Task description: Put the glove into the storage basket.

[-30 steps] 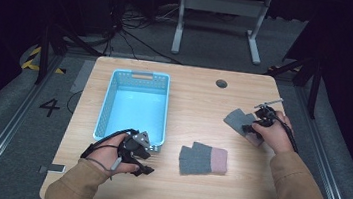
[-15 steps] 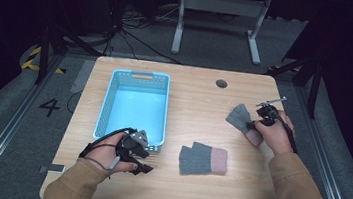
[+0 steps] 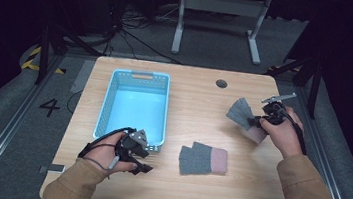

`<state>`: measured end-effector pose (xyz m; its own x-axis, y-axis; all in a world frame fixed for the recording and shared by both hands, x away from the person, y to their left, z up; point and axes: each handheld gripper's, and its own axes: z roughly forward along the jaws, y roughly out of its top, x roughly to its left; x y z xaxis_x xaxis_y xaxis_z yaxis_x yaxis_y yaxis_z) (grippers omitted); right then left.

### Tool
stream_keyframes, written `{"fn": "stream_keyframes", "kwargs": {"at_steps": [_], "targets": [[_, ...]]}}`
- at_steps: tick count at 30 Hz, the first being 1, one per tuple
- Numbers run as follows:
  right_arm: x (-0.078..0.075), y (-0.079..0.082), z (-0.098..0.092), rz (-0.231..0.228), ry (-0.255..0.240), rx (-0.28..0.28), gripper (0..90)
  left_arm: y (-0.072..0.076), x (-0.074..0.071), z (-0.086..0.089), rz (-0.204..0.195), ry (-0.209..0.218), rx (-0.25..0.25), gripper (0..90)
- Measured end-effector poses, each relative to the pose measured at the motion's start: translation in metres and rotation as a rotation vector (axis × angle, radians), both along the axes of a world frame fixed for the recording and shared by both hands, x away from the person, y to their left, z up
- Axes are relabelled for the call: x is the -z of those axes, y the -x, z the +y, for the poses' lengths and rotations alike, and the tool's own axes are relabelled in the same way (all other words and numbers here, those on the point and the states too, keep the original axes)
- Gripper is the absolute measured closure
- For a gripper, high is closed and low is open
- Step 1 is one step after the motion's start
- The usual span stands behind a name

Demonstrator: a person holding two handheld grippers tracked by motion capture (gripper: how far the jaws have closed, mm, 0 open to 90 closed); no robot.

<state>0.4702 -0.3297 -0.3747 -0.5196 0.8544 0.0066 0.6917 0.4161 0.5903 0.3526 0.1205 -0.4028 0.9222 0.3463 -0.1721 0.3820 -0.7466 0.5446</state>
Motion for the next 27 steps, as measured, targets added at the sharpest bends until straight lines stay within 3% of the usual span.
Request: {"fn": "stream_keyframes", "kwargs": {"at_steps": [7, 17, 22, 27], "targets": [[-0.011, 0.013, 0.006, -0.012, 0.006, -0.039, 76.4, 0.000, -0.001, 0.003, 0.000, 0.005, -0.006, 46.1], [-0.031, 0.040, 0.018, -0.054, -0.041, -0.122, 76.0, 0.001, -0.002, 0.003, -0.008, 0.007, -0.007, 45.0], [-0.036, 0.058, 0.030, -0.067, -0.040, -0.190, 75.9, 0.001, -0.002, 0.003, -0.009, 0.007, -0.008, 44.9], [-0.038, 0.078, 0.042, -0.072, -0.083, -0.253, 75.6, 0.001, -0.003, 0.002, -0.009, 0.011, -0.004, 45.0]]}}
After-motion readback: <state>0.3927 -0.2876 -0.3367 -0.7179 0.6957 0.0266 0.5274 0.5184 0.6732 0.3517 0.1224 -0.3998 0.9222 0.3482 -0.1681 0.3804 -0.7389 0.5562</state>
